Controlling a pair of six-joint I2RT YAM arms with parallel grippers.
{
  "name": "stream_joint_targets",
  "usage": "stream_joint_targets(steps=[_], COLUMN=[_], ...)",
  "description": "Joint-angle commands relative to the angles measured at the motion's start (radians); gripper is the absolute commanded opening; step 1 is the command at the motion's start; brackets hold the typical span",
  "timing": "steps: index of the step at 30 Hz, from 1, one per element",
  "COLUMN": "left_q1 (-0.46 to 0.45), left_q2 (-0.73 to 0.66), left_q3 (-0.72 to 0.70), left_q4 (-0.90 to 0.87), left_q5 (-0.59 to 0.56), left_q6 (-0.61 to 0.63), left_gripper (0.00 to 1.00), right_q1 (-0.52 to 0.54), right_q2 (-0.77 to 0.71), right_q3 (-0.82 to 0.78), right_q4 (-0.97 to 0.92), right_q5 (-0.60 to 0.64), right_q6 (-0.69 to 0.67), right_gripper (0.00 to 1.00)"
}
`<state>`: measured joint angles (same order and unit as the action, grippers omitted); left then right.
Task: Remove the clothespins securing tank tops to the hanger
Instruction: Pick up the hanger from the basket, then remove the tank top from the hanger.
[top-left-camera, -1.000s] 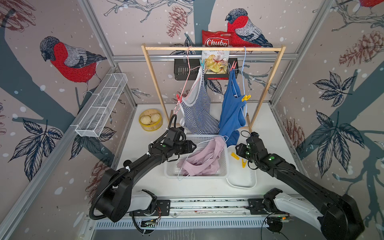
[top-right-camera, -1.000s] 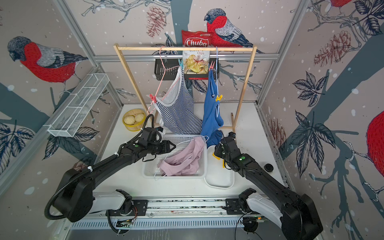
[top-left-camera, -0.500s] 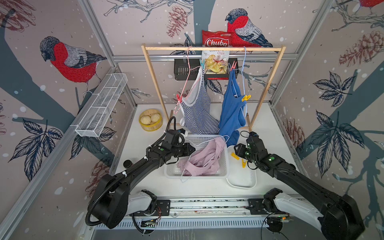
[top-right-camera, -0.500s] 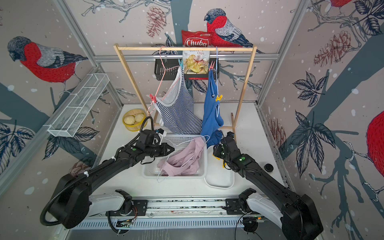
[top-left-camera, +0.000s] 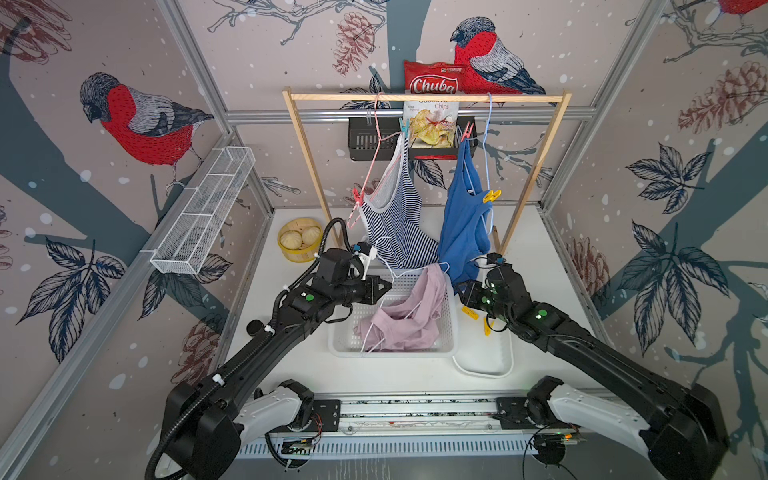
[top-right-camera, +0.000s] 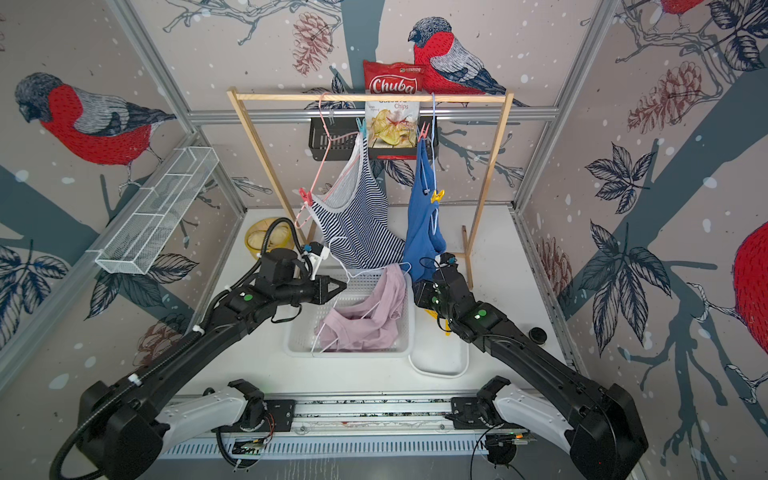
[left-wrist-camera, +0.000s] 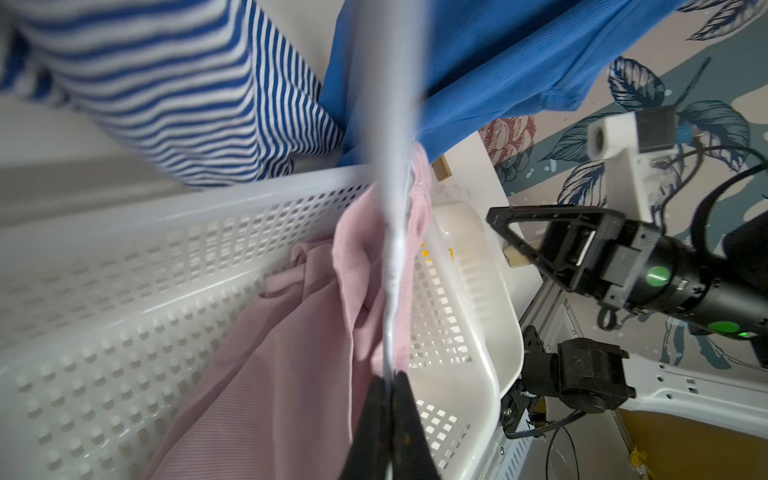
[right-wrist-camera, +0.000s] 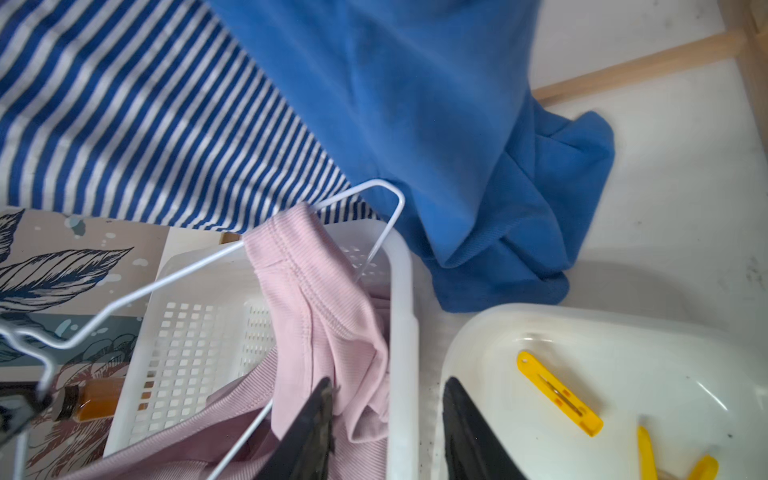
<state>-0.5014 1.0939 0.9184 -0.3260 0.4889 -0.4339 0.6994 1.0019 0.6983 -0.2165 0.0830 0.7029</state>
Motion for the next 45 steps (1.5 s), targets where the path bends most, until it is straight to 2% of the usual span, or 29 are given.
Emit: stream_joint_targets(steps=[1, 5, 13, 21, 26, 31, 35, 39, 45], left_q1=[-0.012, -0.035, -0.042, -0.043, -0.043, -0.043, -0.043, -0.043, -0.043], left_q2=[-0.029, -0.063, -0.196, -0.152, -0.163, -0.179, -0.184, -0.175, -0.151], left_q3=[0.113, 0.232, 0.314, 0.479, 0.494, 0.491, 0.496, 0.506, 0.505], left_q4=[-0.158, -0.257, -0.196, -0.258, -0.249, -0.222, -0.227, -0.235, -0.247], left_q5=[-0.086, -0.155, -0.194, -0.146, -0.112, -0.095, -0.11, -0.106, -0.139], left_q6=[0.107, 0.161, 0.168, 0.231, 0.258, 0.241, 0.246, 0.253, 0.259], left_gripper=[0.0, 0.0, 0.0, 0.0, 0.0, 0.0, 0.0, 0.0, 0.0], right_q1=[0.068, 0.179, 0.283, 0.291, 0.287, 0.252, 0.248, 0.241, 0.226], right_q2=[-0.018, -0.037, -0.027, 0.092, 0.155, 0.218, 0.235, 0.217, 0.186], right_q3=[0.036, 0.076, 0.142, 0.324, 0.413, 0.481, 0.498, 0.468, 0.439], right_q4=[0.055, 0.119, 0.283, 0.285, 0.305, 0.297, 0.282, 0.301, 0.304], right_q5=[0.078, 0.17, 0.251, 0.266, 0.283, 0.264, 0.274, 0.268, 0.228], right_q6=[-0.035, -0.087, -0.172, -0.257, -0.329, -0.312, -0.304, -0.281, -0.254], right_gripper=[0.47, 0.52, 0.57, 0.63, 0.67, 0.67, 0.61, 0.39, 0.14])
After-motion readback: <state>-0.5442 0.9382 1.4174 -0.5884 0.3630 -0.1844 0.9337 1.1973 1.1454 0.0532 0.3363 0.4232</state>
